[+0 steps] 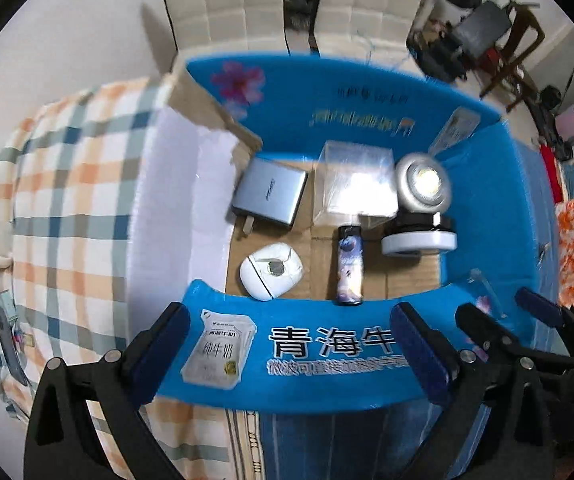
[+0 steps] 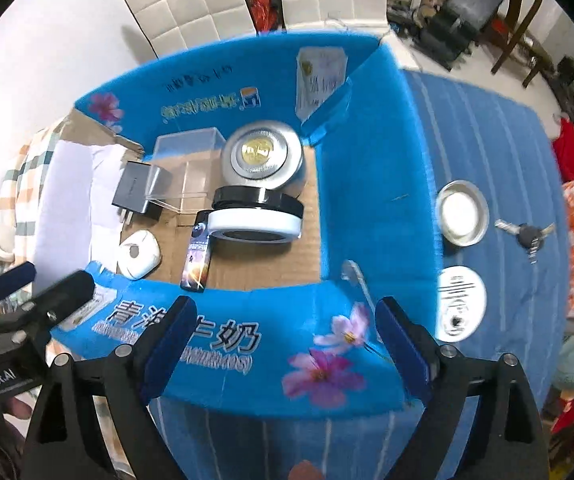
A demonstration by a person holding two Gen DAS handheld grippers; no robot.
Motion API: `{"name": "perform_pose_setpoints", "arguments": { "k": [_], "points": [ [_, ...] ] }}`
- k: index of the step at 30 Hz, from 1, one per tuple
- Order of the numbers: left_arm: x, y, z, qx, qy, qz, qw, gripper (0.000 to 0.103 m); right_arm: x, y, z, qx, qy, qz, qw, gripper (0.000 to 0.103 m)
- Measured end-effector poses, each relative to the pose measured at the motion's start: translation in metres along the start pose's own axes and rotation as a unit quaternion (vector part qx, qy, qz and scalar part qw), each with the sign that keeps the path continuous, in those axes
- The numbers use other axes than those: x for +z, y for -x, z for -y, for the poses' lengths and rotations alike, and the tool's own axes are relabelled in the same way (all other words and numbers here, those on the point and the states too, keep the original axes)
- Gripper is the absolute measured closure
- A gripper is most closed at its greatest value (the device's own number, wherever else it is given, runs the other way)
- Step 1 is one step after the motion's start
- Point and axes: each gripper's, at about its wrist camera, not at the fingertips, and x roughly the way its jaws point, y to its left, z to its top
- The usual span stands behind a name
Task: Organize rigid objects
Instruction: 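Lower the earbud case and lighter into the blue box and open both grippers, then move both grippers back over the remaining table objects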
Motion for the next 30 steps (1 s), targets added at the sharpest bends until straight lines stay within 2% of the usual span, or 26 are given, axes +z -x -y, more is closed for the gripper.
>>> {"name": "perform_pose_setpoints", "arguments": {
  "k": [3, 8, 11, 17, 25, 30],
  "points": [
    [0.002, 0.021, 0.000, -0.006, 0.002, 0.034, 0.9994, 0.000, -0.009, 0.026, -0.006, 0.000, 0.018, 0.010, 1.000, 0.008],
    [-0.007, 0.050, 0.014, 0.000, -0.016, 0.051, 0.9986, 0.000, -0.023, 0.078, -0.004, -0.017, 0.038, 0.050, 0.998, 0.007],
    [-0.011, 0.075, 0.023, -0.002, -0.025, 0.077, 0.9967, 0.000, -0.030, 0.104, 0.002, -0.016, 0.035, 0.065, 0.997, 0.007],
    [-0.021, 0.110, 0.033, 0.003, -0.033, 0.099, 0.9946, 0.000, -0.046, 0.152, 0.014, -0.004, 0.021, 0.081, 0.996, 0.007],
    [-0.033, 0.157, 0.052, 0.012, -0.053, 0.141, 0.9885, 0.000, -0.062, 0.200, 0.021, 0.014, 0.027, 0.112, 0.993, 0.007],
    [-0.037, 0.167, 0.063, 0.008, -0.054, 0.149, 0.9873, 0.000, -0.066, 0.213, 0.026, 0.022, 0.033, 0.121, 0.992, 0.007]
  ]
}}
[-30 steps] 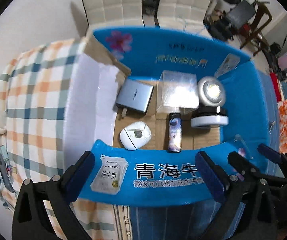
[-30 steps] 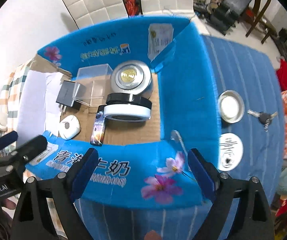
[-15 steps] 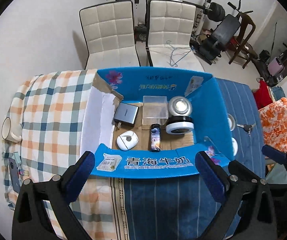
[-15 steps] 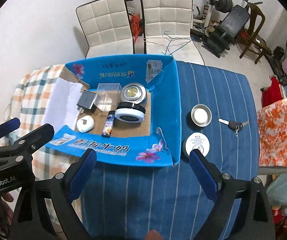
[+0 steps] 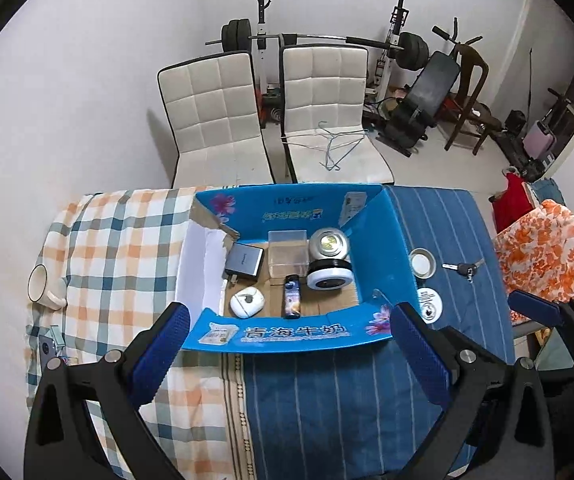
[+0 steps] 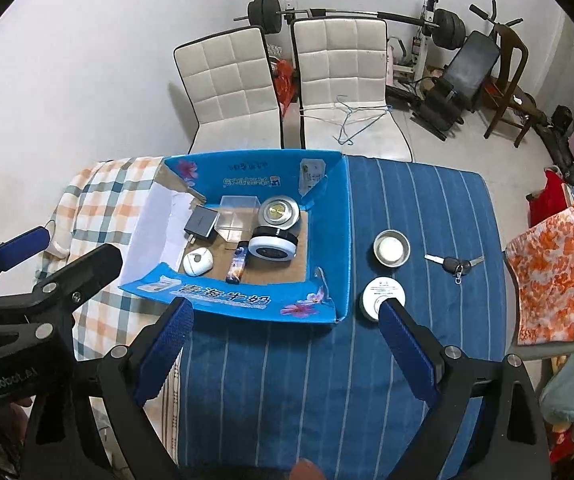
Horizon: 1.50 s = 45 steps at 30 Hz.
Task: Organize rigid objects
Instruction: 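Move both grippers back over the remaining table objects, then grasp the white round cream jar with the left gripper while the right gripper grasps the black car key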
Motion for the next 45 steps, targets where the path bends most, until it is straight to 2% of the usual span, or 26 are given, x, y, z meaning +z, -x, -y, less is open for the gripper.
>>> {"name": "perform_pose_setpoints", "arguments": {
  "k": [4, 8, 10, 15, 17, 19, 20, 23, 25, 27, 30, 32, 35, 38, 41, 45],
  "points": [
    [-0.001, -0.008, 0.019, -0.010, -0.007, -0.005, 0.9999, 0.000, -0.007, -0.006, 0.028, -0.005, -0.026, -0.010, 1.000, 0.007],
    [-0.004, -0.028, 0.054, -0.025, -0.028, -0.017, 0.9992, 0.000, -0.026, -0.017, 0.085, -0.035, -0.078, -0.031, 0.996, 0.007],
    [-0.005, -0.045, 0.078, -0.054, -0.034, -0.032, 0.9975, 0.000, -0.038, -0.021, 0.121, -0.055, -0.109, -0.042, 0.992, 0.007],
    [-0.010, -0.085, 0.145, -0.095, -0.068, -0.065, 0.9910, 0.000, -0.064, -0.031, 0.200, -0.090, -0.169, -0.052, 0.980, 0.007],
    [-0.012, -0.106, 0.177, -0.107, -0.080, -0.074, 0.9883, 0.000, -0.075, -0.036, 0.234, -0.103, -0.196, -0.053, 0.974, 0.007],
    [-0.017, -0.124, 0.200, -0.101, -0.082, -0.070, 0.9890, 0.000, -0.084, -0.040, 0.262, -0.114, -0.217, -0.053, 0.968, 0.007],
    [-0.020, -0.135, 0.210, -0.096, -0.077, -0.074, 0.9896, 0.000, -0.090, -0.043, 0.277, -0.126, -0.225, -0.052, 0.965, 0.007],
    [-0.033, -0.172, 0.228, -0.079, -0.019, -0.104, 0.9913, 0.000, -0.102, -0.057, 0.316, -0.152, -0.240, -0.058, 0.957, 0.007],
    [-0.046, -0.196, 0.236, -0.090, 0.024, -0.137, 0.9862, 0.000, -0.108, -0.068, 0.334, -0.154, -0.248, -0.068, 0.954, 0.007],
    [-0.060, -0.216, 0.249, -0.099, 0.035, -0.166, 0.9804, 0.000, -0.114, -0.083, 0.353, -0.153, -0.254, -0.079, 0.952, 0.007],
    [-0.072, -0.241, 0.263, -0.073, 0.027, -0.186, 0.9794, 0.000, -0.115, -0.101, 0.368, -0.147, -0.243, -0.086, 0.955, 0.007],
    [-0.074, -0.253, 0.261, -0.053, 0.043, -0.187, 0.9799, 0.000, -0.112, -0.116, 0.376, -0.130, -0.226, -0.086, 0.962, 0.007],
    [-0.074, -0.267, 0.249, -0.016, 0.078, -0.181, 0.9801, 0.000, -0.095, -0.140, 0.377, -0.096, -0.200, -0.093, 0.971, 0.007],
    [-0.075, -0.285, 0.243, 0.017, 0.098, -0.196, 0.9754, 0.000, -0.068, -0.169, 0.368, -0.070, -0.180, -0.090, 0.977, 0.007],
    [-0.075, -0.296, 0.241, 0.024, 0.113, -0.196, 0.9739, 0.001, -0.042, -0.201, 0.357, -0.045, -0.162, -0.094, 0.981, 0.007],
    [-0.070, -0.299, 0.250, 0.041, 0.092, -0.177, 0.9790, 0.001, -0.016, -0.243, 0.342, -0.045, -0.125, -0.107, 0.985, 0.007]
  ]
}}
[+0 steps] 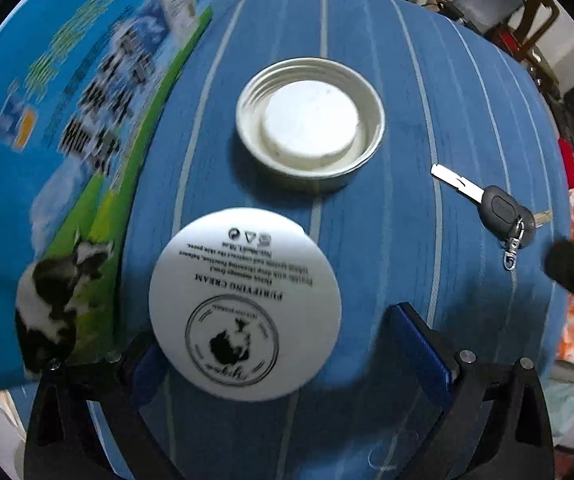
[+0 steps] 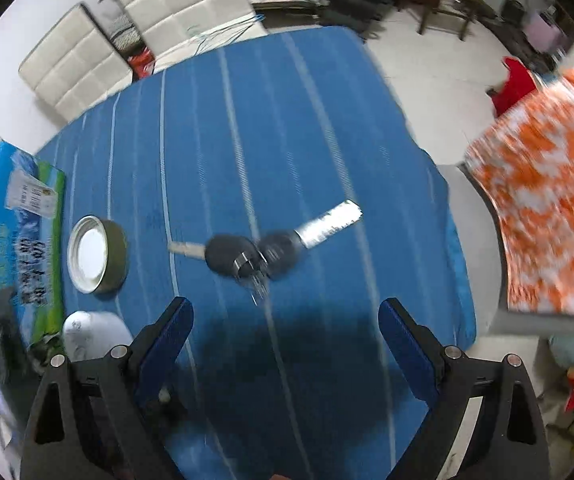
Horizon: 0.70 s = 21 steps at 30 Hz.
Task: Organize rigid objects
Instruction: 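Grasp the white round cream jar with the left gripper while the right gripper grasps the black car key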
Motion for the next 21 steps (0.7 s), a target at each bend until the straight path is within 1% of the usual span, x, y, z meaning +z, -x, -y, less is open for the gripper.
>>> {"name": "perform_pose_setpoints", "arguments": {
  "k": [4, 5, 6, 7, 8, 9, 10, 11, 12, 13, 15, 17, 18, 21],
  "points": [
    [0.004, 0.004, 0.007, -0.008, -0.015, 0.019, 0.9997, 0.007, 0.015, -0.031, -0.017, -0.021, 0.035, -0.010, 0.999, 0.008],
    [0.005, 0.006, 0.009, -0.009, -0.024, 0.024, 0.9994, 0.009, 0.017, -0.042, -0.021, -0.031, 0.042, -0.021, 0.998, 0.011],
    [0.006, 0.008, 0.011, -0.010, -0.032, 0.027, 0.9991, 0.014, 0.017, -0.043, -0.025, -0.049, 0.053, -0.009, 0.997, 0.015],
    [0.006, 0.010, 0.013, -0.012, -0.041, 0.030, 0.9986, 0.016, 0.017, -0.043, -0.030, -0.056, 0.063, 0.000, 0.996, 0.016],
    [0.007, 0.012, 0.015, -0.015, -0.053, 0.033, 0.9979, 0.024, 0.015, -0.043, -0.032, -0.054, 0.063, 0.003, 0.997, 0.020],
    [0.008, 0.014, 0.019, -0.018, -0.064, 0.036, 0.9972, 0.032, 0.015, -0.042, -0.033, -0.054, 0.064, 0.003, 0.996, 0.032],
    [0.010, 0.016, 0.017, -0.020, -0.068, 0.036, 0.9969, 0.035, 0.015, -0.039, -0.033, -0.056, 0.063, 0.005, 0.996, 0.042],
    [0.011, 0.017, 0.019, -0.022, -0.074, 0.035, 0.9964, 0.038, 0.015, -0.036, -0.031, -0.062, 0.059, 0.003, 0.996, 0.053],
    [0.012, 0.017, 0.019, -0.023, -0.081, 0.031, 0.9960, 0.038, 0.016, -0.035, -0.030, -0.064, 0.055, 0.000, 0.996, 0.068],
    [0.013, 0.018, 0.019, -0.024, -0.085, 0.028, 0.9957, 0.038, 0.016, -0.033, -0.027, -0.066, 0.052, 0.000, 0.996, 0.072],
    [0.013, 0.018, 0.022, -0.026, -0.092, 0.023, 0.9952, 0.038, 0.013, -0.029, -0.019, -0.051, 0.040, -0.003, 0.998, 0.072],
    [0.017, 0.018, 0.029, -0.037, -0.090, 0.015, 0.9951, 0.038, 0.011, -0.023, -0.017, -0.042, 0.038, 0.003, 0.998, 0.072],
    [0.024, 0.016, 0.037, -0.042, -0.092, 0.011, 0.9948, 0.038, 0.010, -0.018, -0.018, -0.038, 0.037, 0.009, 0.999, 0.072],
    [0.012, 0.022, 0.037, -0.055, -0.099, 0.004, 0.9936, 0.038, 0.006, 0.000, -0.012, -0.022, 0.032, 0.026, 0.999, 0.072]
  ]
}}
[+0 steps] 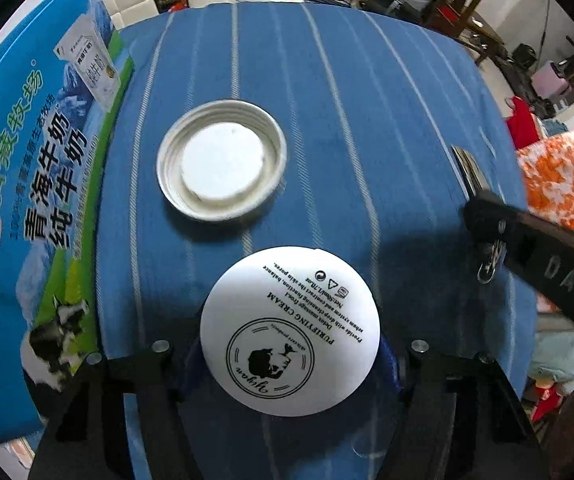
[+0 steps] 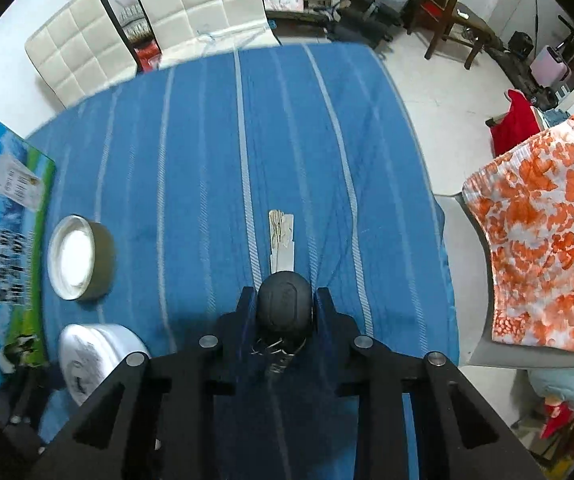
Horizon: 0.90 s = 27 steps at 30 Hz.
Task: Organize rigid objects
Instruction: 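Grasp the white round cream jar with the left gripper while the right gripper grasps the black car key, then carry the cream jar with the left gripper while the right gripper carries the key to the blue box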
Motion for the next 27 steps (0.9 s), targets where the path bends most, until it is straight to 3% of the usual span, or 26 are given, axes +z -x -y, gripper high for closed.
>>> {"name": "perform_pose_setpoints", "arguments": {
  "k": [5, 14, 21, 27],
  "points": [
    [-0.017, 0.011, 0.009, -0.016, -0.024, 0.000, 0.9996, 0.038, -0.006, 0.024, 0.006, 0.017, -0.016, 0.014, 1.000, 0.072],
    [-0.015, 0.035, -0.004, -0.020, -0.046, 0.026, 0.9984, 0.038, -0.041, 0.052, 0.010, 0.033, -0.030, 0.000, 0.999, 0.073],
    [-0.013, 0.081, -0.015, -0.054, -0.048, 0.048, 0.9962, 0.038, -0.054, 0.122, 0.013, 0.033, -0.046, 0.046, 0.997, 0.073],
    [-0.007, 0.144, -0.037, -0.084, -0.054, 0.089, 0.9910, 0.038, -0.059, 0.188, -0.017, 0.053, -0.038, 0.088, 0.994, 0.073]
  ]
}}
